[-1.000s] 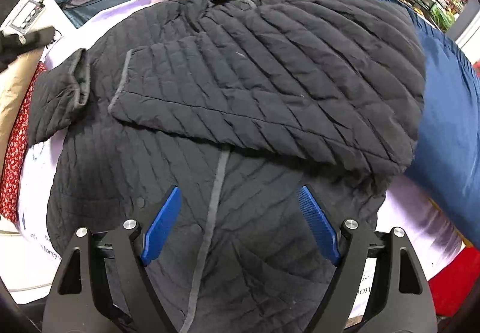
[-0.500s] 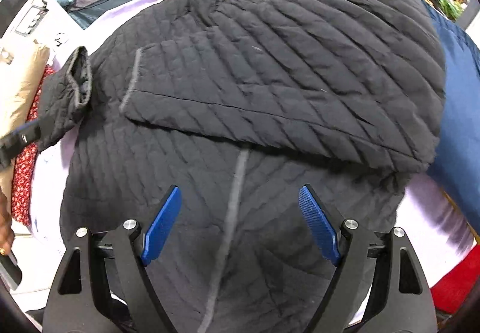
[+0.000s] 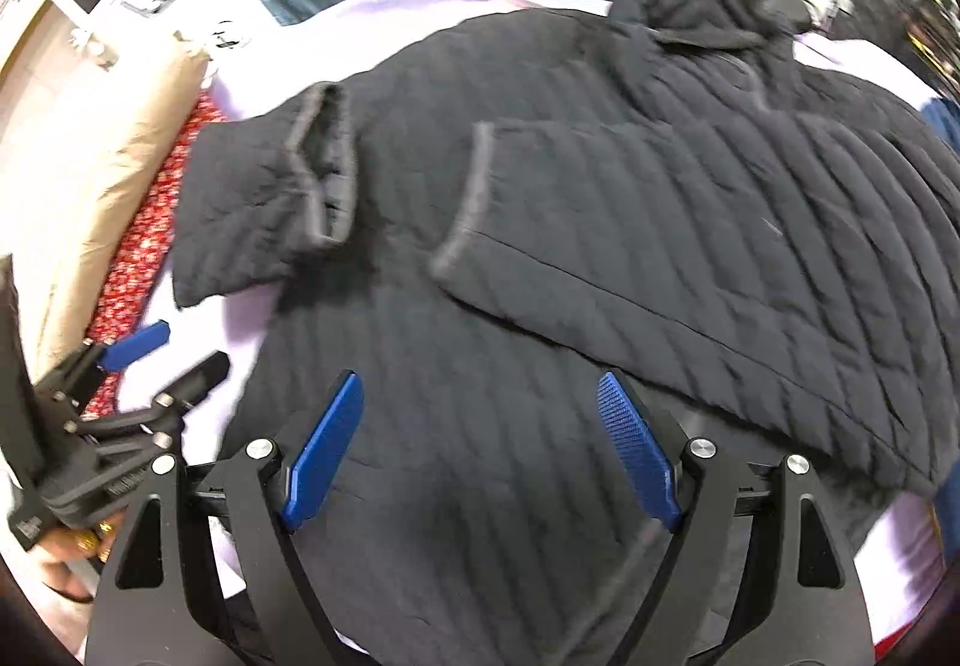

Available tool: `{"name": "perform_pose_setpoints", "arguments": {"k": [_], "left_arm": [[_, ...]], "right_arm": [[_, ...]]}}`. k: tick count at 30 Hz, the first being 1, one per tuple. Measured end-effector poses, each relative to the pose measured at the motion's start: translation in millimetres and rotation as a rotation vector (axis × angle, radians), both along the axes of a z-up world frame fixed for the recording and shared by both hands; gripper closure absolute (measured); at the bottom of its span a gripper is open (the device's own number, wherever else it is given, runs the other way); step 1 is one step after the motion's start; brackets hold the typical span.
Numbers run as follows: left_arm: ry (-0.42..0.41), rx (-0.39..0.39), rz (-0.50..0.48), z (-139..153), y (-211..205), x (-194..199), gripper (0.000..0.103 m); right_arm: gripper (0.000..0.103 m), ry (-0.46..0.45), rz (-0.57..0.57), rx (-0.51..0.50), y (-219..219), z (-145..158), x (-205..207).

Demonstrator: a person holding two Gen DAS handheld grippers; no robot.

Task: Fold large clothes

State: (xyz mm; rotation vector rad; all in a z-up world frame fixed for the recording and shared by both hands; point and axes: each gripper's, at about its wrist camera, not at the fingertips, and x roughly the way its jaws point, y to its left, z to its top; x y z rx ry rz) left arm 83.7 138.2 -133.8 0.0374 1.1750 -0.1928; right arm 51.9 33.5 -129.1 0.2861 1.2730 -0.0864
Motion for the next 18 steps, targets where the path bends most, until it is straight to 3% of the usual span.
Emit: {"name": "perform_pose_setpoints", "arguments": {"k": [13,16,18], "left_arm": [[0.057,-0.03,0.132,-23,59,-14,0.024],[0.07,-0.031,0.149,-28,70,-14,0.024],[0.071,-0.037,0.166,-29,81,-14,0.024]], "right_arm": [[0.023,-0.001,0.027,0.226,57,-21,81],[0.023,-0.019,0.043,0.23,71,-26,102],[0.023,-0.028,-0.005,0.174,69,-30,115]]}}
